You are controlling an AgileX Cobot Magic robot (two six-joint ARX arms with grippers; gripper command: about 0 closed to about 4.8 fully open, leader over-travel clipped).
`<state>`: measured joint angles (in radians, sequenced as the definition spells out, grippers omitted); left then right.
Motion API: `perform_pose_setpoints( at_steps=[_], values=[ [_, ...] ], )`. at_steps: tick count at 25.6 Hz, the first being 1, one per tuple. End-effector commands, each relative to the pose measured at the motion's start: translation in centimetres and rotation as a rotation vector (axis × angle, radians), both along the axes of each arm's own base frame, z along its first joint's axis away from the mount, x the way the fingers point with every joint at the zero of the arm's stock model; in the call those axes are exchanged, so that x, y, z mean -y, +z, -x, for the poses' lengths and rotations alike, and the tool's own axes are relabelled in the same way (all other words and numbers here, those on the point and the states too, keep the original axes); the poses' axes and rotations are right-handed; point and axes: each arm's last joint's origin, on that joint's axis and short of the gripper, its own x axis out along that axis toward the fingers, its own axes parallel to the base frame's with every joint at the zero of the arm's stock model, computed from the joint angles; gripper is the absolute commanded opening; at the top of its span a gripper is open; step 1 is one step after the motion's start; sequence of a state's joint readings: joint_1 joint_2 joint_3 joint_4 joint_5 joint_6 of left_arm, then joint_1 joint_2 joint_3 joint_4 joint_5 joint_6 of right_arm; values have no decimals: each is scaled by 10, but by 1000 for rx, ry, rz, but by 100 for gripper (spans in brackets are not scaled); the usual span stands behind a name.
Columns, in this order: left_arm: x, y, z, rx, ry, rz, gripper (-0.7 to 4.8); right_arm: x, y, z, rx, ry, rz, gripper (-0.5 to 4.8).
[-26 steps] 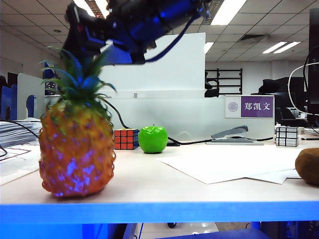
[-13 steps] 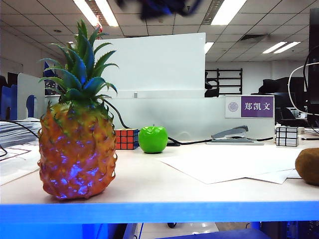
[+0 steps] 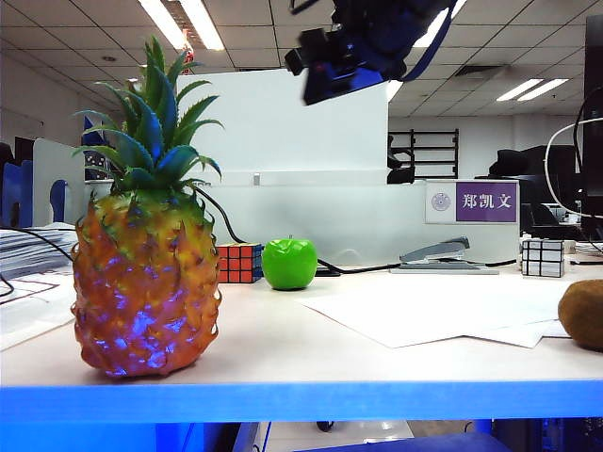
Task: Arrange all the fruits from large to small from left to right in a row.
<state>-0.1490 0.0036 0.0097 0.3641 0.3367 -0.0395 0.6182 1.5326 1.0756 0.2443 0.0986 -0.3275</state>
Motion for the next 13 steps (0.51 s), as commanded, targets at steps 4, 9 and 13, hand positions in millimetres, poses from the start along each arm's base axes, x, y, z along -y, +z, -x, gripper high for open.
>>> perform_pose_setpoints(
  at_steps=[4, 9, 13],
  values=[
    [0, 0, 0, -15, -12, 18, 35, 2, -18, -67, -97, 63, -107, 479],
    [1, -1, 0, -26, -31, 8, 35, -2, -38, -111, -153, 18, -134, 479],
    [1, -2, 0, -34, -30, 5, 35, -9, -50, -121, -192, 61, -127, 479]
  ],
)
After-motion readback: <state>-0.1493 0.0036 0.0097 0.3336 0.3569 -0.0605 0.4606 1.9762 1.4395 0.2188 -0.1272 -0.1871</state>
